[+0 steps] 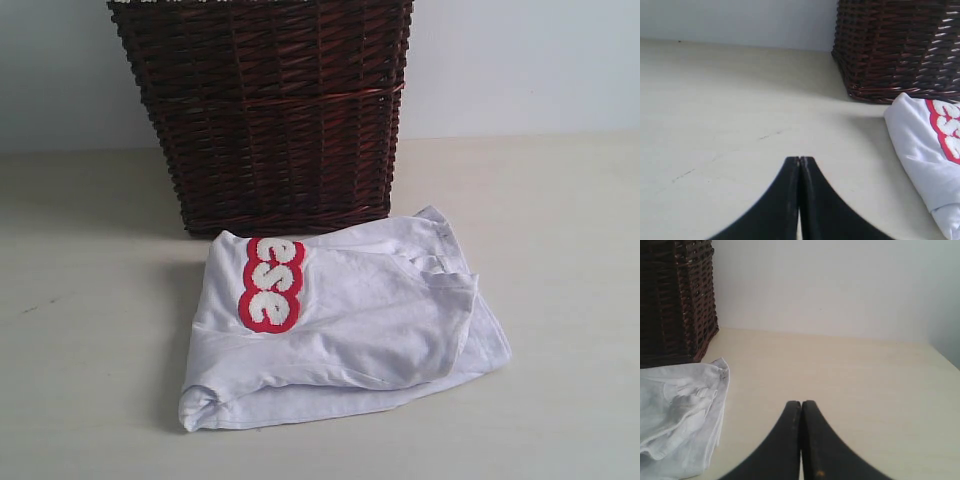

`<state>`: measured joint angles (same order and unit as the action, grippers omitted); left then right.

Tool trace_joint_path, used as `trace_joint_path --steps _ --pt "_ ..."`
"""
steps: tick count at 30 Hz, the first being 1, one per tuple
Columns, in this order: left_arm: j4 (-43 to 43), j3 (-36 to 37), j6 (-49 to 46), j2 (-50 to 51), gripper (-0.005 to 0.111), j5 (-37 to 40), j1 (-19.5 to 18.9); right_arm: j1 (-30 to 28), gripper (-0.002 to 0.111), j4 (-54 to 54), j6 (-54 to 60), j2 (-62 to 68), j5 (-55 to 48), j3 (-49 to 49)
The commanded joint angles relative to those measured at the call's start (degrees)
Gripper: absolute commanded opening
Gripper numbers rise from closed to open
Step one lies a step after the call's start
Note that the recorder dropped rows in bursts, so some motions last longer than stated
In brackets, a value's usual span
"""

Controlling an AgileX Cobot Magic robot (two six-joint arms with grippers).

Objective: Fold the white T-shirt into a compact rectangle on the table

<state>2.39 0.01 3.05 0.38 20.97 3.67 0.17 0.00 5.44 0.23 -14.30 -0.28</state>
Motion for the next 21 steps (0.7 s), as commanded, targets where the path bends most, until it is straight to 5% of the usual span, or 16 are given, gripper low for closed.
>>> trace_joint_path --steps 1,21 --pt "0.33 -0.01 0.38 -0.38 0.0 -0.61 0.28 -0.36 0.0 0.0 0.44 -0.23 -1.04 0.28" --pt "0.33 -0.01 0.38 -0.38 0.0 -0.61 0.28 -0.36 0.0 1.19 0.44 -0.23 -3.55 0.28"
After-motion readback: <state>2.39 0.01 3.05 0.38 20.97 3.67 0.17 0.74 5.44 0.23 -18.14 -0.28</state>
